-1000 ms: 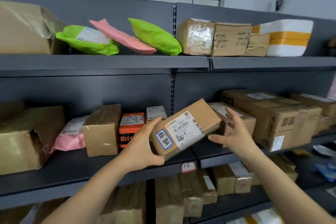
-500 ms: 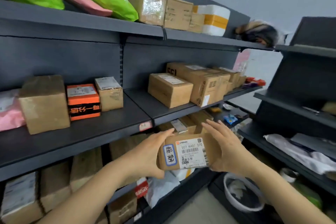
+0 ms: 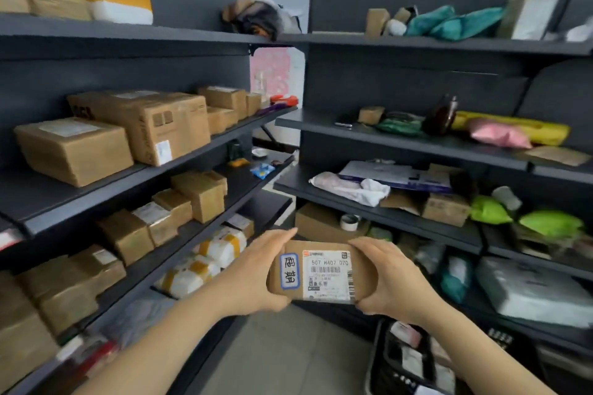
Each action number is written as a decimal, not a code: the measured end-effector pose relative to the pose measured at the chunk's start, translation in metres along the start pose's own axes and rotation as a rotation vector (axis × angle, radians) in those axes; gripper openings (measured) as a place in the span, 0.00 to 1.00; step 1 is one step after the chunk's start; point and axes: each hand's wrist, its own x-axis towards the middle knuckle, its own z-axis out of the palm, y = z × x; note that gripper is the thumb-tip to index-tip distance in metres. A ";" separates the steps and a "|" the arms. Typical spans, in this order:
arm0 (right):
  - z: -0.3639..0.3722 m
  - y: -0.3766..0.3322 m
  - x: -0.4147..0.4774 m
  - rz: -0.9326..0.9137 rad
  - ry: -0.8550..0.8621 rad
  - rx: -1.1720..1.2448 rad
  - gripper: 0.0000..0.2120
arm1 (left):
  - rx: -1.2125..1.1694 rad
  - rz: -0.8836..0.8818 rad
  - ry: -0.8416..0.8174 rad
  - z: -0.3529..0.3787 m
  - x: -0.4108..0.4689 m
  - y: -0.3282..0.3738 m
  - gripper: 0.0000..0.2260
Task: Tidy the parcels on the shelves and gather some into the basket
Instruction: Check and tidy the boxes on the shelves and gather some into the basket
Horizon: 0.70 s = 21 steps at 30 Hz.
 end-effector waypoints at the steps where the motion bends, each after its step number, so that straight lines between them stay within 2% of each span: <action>1: -0.008 0.024 -0.014 0.036 0.015 0.003 0.44 | -0.008 0.022 0.005 0.016 0.016 0.018 0.47; 6: -0.042 0.131 -0.072 0.190 0.032 0.041 0.43 | -0.099 0.049 -0.043 0.089 0.087 0.092 0.51; 11: -0.062 0.212 -0.118 0.325 0.007 0.118 0.42 | -0.150 0.090 -0.158 0.148 0.144 0.143 0.46; 17: -0.062 0.291 -0.151 0.513 -0.041 0.212 0.44 | -0.186 0.164 -0.328 0.213 0.219 0.179 0.47; 21: -0.050 0.334 -0.157 0.613 -0.055 0.145 0.46 | -0.210 0.217 -0.442 0.261 0.275 0.188 0.45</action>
